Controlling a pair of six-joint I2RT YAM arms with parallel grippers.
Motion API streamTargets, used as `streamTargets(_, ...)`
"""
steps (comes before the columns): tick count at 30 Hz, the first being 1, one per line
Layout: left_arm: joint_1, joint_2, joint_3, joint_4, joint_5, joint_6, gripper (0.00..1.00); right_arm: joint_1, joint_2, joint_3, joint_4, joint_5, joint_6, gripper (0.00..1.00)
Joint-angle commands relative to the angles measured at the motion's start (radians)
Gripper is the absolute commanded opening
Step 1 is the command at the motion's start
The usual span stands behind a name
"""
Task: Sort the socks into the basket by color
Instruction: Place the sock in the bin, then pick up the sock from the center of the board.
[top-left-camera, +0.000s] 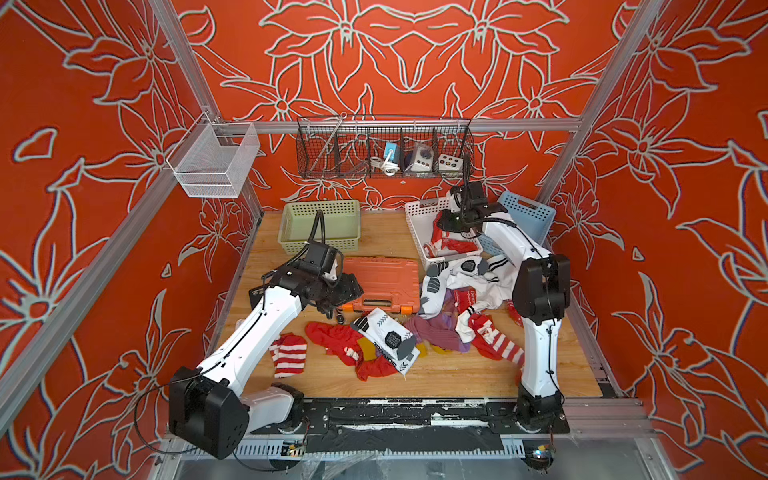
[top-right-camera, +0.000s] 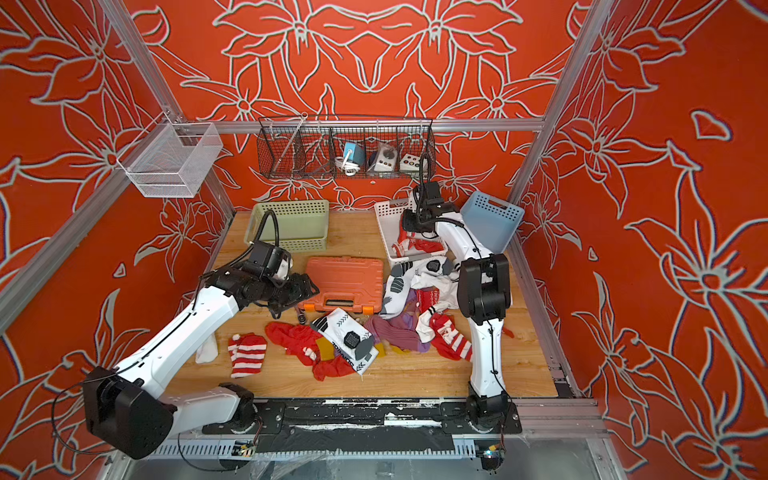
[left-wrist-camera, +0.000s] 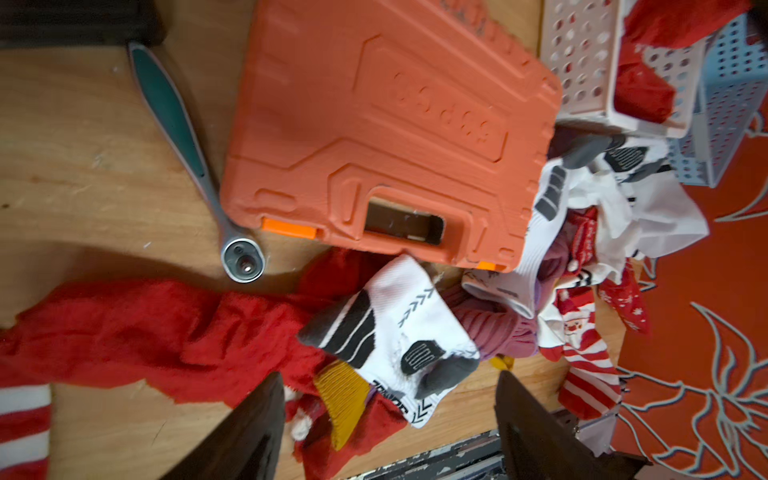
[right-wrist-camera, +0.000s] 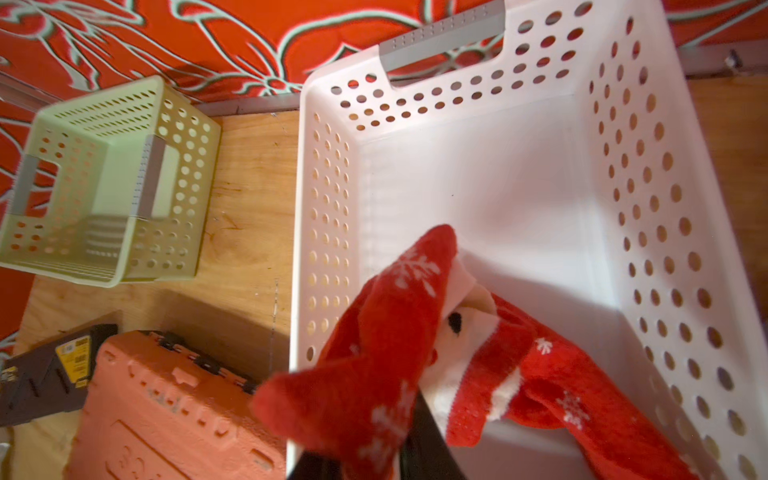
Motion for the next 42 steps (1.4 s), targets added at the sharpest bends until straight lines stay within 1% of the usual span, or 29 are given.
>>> streamTargets(1,0.014,-0.001,-0.031,-0.051,-0.020,-0.015,0.79,-0.001,0.016,0.035,-0.043,0.018,-0.022,0.40)
streamTargets(4,0.029,0.009,-0.058,-0.049,-0.015,-0.026,0.79,-0.001,0.018,0.036,-0.051,0.023,-0.024,0.50)
streamTargets(6,0.037,0.013,-0.073,-0.050,-0.017,-0.029,0.80,0.000,0.013,0.033,-0.051,0.023,-0.026,0.54)
streamTargets(9,0.053,0.013,-0.094,-0.057,-0.020,-0.040,0.81,-0.001,0.002,0.031,-0.056,0.023,-0.027,0.66)
streamTargets(11,0.059,0.012,-0.102,-0.067,-0.027,-0.046,0.81,-0.001,-0.009,0.027,-0.059,0.024,-0.027,0.68)
streamTargets(12,0.062,0.011,-0.105,-0.072,-0.032,-0.049,0.83,-0.001,-0.020,0.021,-0.058,0.023,-0.026,0.69)
streamTargets(13,0.065,0.010,-0.107,-0.075,-0.038,-0.052,0.83,0.000,-0.028,0.017,-0.058,0.023,-0.024,0.71)
streamTargets(20,0.086,0.043,-0.122,-0.125,-0.077,-0.087,0.82,0.007,-0.142,-0.064,-0.044,-0.011,0.003,0.73)
streamTargets(23,0.100,0.048,-0.140,-0.119,-0.069,-0.098,0.80,0.019,-0.197,-0.118,-0.039,-0.022,0.012,0.73)
streamTargets(29,0.116,0.066,-0.176,-0.112,-0.088,-0.125,0.76,0.044,-0.289,-0.210,-0.030,-0.022,0.020,0.73)
streamTargets(32,0.134,0.077,-0.212,-0.089,-0.060,-0.133,0.75,0.047,-0.319,-0.246,-0.027,-0.029,0.027,0.73)
streamTargets(39,0.152,0.130,-0.249,-0.042,-0.050,-0.143,0.75,0.055,-0.354,-0.274,-0.027,-0.029,0.032,0.73)
streamTargets(40,0.152,0.144,-0.253,-0.033,-0.045,-0.143,0.74,0.055,-0.357,-0.274,-0.027,-0.029,0.033,0.73)
streamTargets(42,0.152,0.160,-0.264,-0.011,-0.038,-0.147,0.68,0.055,-0.365,-0.274,-0.027,-0.033,0.031,0.73)
